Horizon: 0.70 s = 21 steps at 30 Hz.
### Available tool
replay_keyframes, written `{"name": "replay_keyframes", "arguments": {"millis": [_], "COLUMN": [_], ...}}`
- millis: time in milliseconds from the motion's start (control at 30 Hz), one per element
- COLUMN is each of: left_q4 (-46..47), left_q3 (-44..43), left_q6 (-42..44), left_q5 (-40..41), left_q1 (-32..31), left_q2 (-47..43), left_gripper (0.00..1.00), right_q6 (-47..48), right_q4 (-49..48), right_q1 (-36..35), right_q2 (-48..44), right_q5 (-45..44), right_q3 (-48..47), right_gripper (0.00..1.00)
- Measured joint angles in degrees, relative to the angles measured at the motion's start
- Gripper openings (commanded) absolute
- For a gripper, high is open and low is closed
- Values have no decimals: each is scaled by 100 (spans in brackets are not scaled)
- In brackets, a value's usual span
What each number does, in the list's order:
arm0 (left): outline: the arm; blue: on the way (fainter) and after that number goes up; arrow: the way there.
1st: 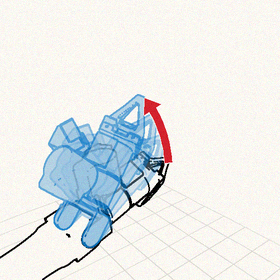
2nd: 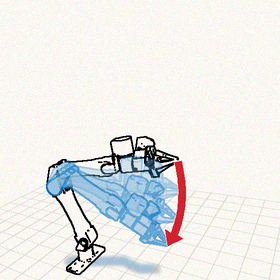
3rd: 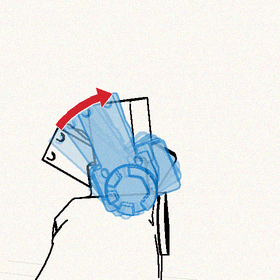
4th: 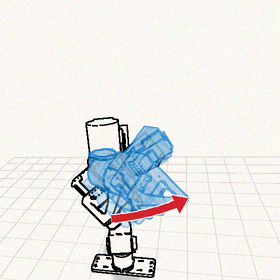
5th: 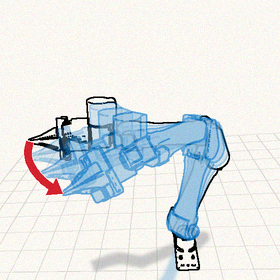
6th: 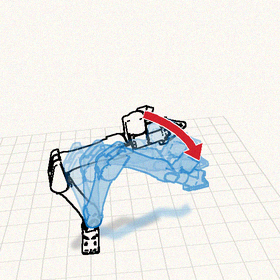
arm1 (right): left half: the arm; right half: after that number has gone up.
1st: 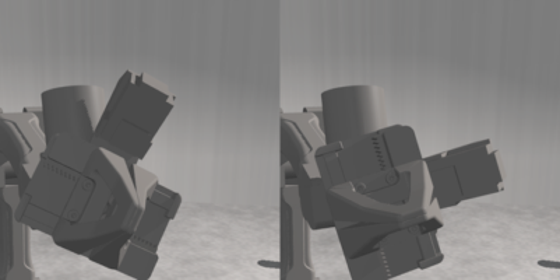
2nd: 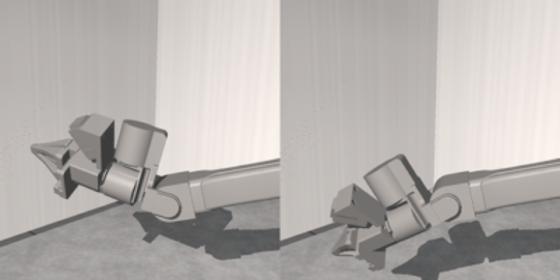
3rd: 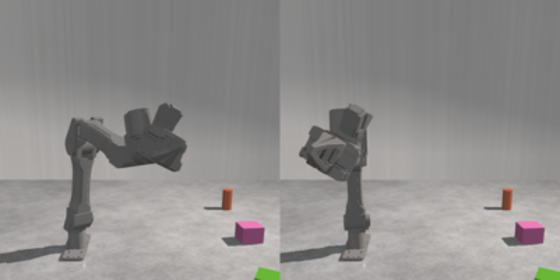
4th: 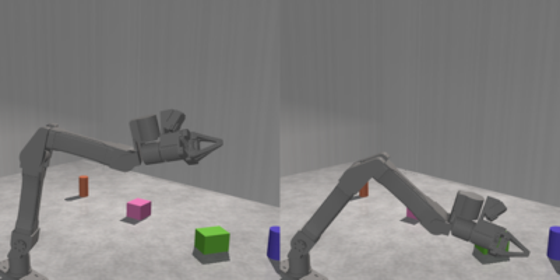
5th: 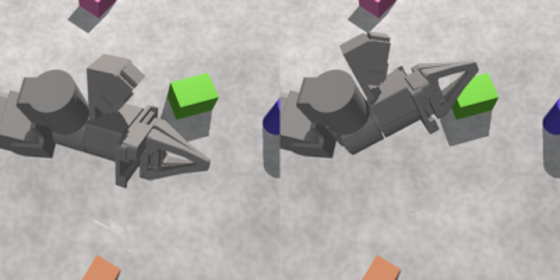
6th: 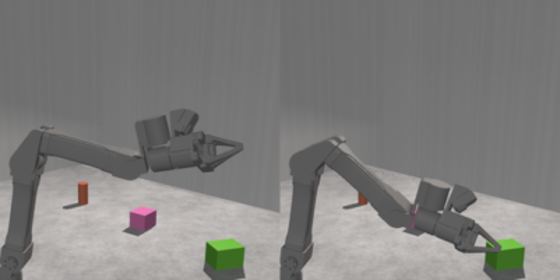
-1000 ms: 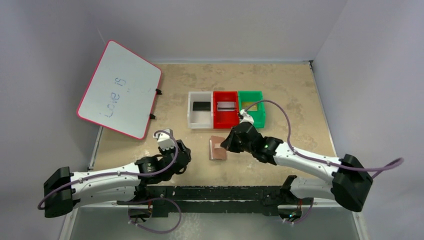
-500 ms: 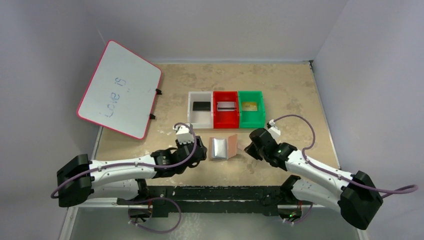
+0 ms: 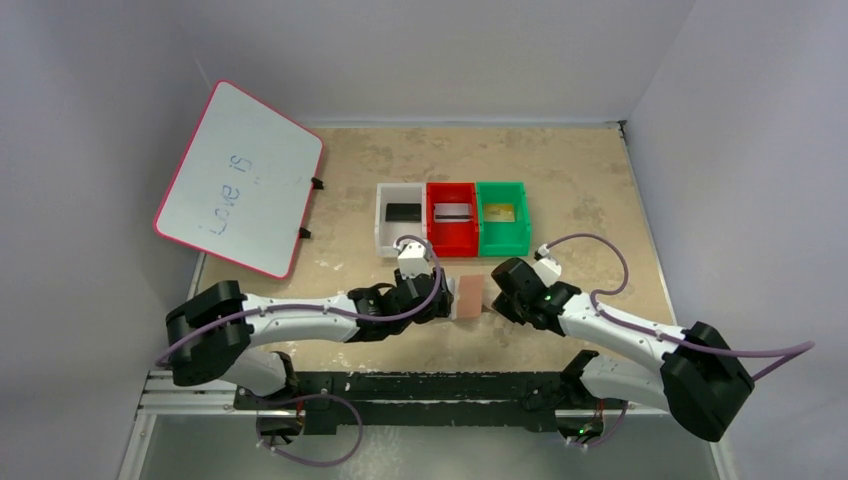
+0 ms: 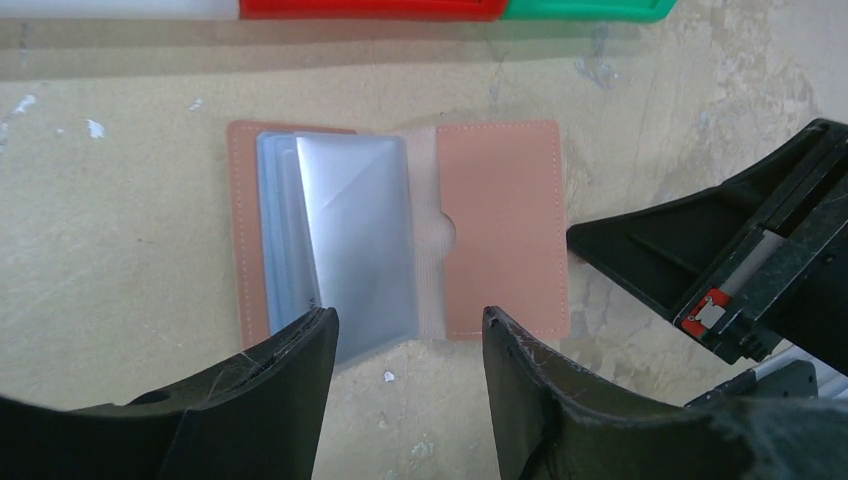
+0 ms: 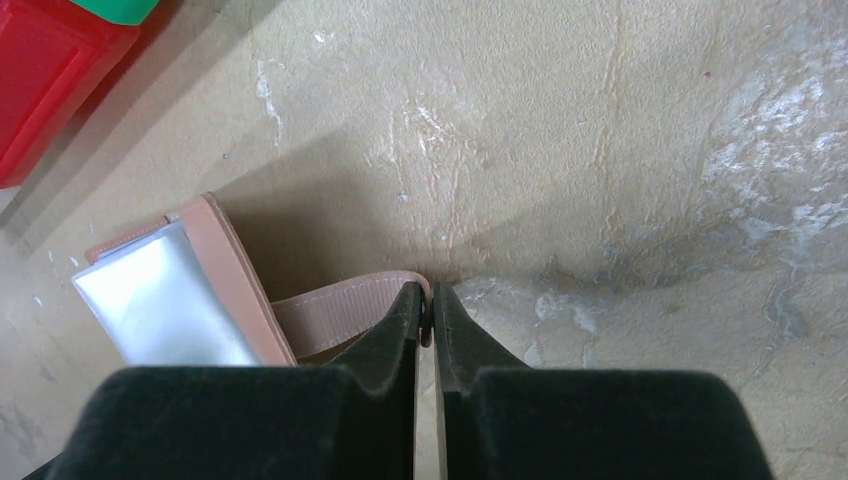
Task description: Take the credit cards out of the card holder
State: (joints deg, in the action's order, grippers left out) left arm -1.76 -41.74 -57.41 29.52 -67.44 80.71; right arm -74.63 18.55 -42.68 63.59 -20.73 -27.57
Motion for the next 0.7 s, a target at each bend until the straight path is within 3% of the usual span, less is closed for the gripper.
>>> {"name": "replay_keyframes", "arguments": {"millis": [267,700], "left_q4": [166,-160], "left_q3": [-120,-192], "left_q6": [-24,-297], "left_q5": [-136,372], "left_q1": [-50,-90], "left_q2": [481,343], "left_gripper": [56,61], "right_q6": [2,7], "right_q4": [-125,-175], "right_q1": [0,22], "right_q2": [-181,-232], "right_q5": [2,4], "right_q3": [186,214], "right_gripper": [8,9]}}
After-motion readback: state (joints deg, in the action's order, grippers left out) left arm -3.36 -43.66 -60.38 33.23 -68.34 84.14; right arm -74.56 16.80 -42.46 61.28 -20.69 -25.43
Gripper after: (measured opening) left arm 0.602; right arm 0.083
